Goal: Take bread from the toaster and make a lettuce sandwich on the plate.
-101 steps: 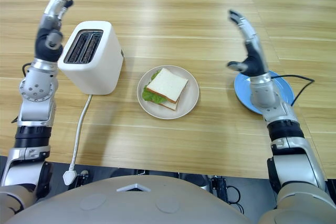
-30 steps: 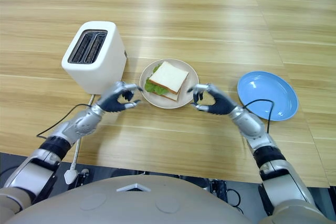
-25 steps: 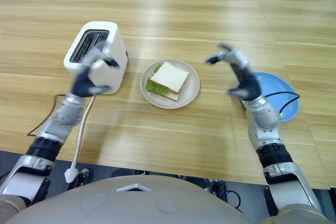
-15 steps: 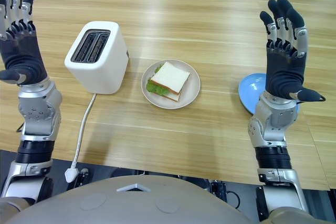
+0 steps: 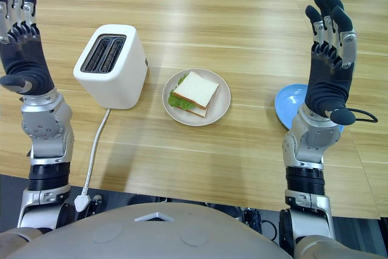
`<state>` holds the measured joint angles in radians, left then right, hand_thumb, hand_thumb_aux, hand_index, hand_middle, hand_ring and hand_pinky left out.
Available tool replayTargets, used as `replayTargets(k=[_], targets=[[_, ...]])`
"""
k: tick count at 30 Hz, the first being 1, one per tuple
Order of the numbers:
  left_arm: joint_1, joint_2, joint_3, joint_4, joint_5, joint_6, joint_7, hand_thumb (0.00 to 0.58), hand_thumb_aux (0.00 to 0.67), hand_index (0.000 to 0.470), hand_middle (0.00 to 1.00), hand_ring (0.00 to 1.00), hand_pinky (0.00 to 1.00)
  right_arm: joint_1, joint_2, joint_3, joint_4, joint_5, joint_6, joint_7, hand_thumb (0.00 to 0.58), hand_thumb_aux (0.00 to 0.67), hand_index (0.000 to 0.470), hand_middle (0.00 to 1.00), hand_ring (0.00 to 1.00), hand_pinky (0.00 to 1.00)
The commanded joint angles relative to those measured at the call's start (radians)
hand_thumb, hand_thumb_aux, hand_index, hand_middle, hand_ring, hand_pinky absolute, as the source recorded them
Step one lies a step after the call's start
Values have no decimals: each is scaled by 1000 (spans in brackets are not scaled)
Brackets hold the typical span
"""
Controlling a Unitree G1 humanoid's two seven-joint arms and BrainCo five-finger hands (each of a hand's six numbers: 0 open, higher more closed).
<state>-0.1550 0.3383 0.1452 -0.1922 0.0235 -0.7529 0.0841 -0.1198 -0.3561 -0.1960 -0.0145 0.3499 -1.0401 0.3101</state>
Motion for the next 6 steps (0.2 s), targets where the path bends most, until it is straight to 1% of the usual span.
replayTargets(k=[1,6], targets=[[-12,-12,21,-11,8,13,-18,0,0,0,0,0,0,-7,15,-9,-9,-23,2,-1,0,0,0,0,0,0],[-23,-20,31,-9,3,18,-33,0,0,0,0,0,0,-9,25,-11,-11,-35,4,-4,0,0,0,0,0,0]])
